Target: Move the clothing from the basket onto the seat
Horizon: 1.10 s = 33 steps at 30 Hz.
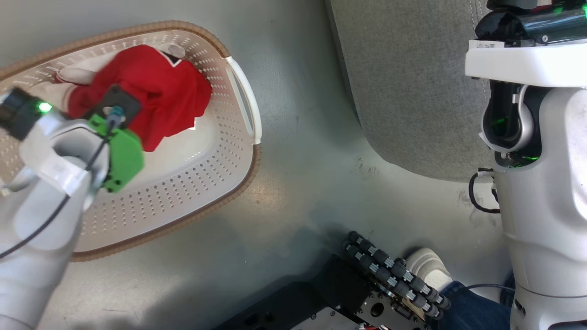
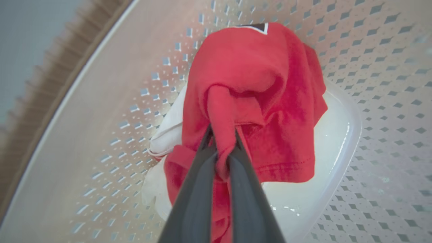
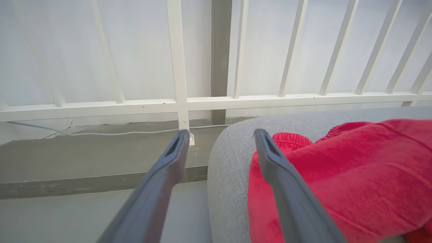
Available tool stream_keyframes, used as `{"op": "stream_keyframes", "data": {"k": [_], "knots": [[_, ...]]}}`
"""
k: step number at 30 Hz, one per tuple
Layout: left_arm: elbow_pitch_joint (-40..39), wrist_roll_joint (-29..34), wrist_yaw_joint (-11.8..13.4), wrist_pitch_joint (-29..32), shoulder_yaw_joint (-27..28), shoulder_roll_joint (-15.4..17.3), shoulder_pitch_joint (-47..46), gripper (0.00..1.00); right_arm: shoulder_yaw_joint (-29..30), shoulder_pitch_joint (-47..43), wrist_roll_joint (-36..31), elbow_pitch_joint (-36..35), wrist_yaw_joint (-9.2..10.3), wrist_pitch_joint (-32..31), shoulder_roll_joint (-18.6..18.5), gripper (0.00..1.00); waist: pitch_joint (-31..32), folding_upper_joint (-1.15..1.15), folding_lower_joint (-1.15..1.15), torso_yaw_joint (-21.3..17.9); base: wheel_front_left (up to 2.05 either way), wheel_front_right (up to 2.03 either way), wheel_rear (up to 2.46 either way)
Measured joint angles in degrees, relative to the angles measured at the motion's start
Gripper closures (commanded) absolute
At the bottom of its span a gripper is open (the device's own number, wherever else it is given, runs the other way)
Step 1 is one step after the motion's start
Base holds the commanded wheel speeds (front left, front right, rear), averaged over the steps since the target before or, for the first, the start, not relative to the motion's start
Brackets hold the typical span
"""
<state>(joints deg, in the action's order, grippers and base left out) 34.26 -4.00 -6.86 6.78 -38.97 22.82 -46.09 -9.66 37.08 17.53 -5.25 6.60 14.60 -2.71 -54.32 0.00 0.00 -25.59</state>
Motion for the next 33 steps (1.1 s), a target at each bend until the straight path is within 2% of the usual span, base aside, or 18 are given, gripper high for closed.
{"op": "stream_keyframes", "data": {"k": [16, 22, 33], "knots": [[-1.7, -3.4, 0.0, -7.8, -0.1, -7.3, 0.1, 1.0, 1.4, -1.4, -3.1, 5.3, -0.21, 0.0, -0.3, 0.0, 5.8, 0.0, 0.0, 4.4, 0.0, 0.0, 0.0], [-2.7, -5.0, 0.0, -10.7, 0.0, -10.1, 0.1, 1.0, 2.4, -3.8, -3.7, 7.9, -0.79, 0.0, -1.4, 0.0, 9.5, 0.0, 0.0, 7.0, 0.0, 0.0, 0.0], [-4.8, -6.4, 0.8, -14.5, 1.3, -13.0, 0.1, 1.0, 4.0, -8.5, -4.5, 11.2, -1.08, 0.0, -2.9, 0.0, 17.8, 0.0, -0.01, 12.2, 0.0, 0.0, 0.0]]}}
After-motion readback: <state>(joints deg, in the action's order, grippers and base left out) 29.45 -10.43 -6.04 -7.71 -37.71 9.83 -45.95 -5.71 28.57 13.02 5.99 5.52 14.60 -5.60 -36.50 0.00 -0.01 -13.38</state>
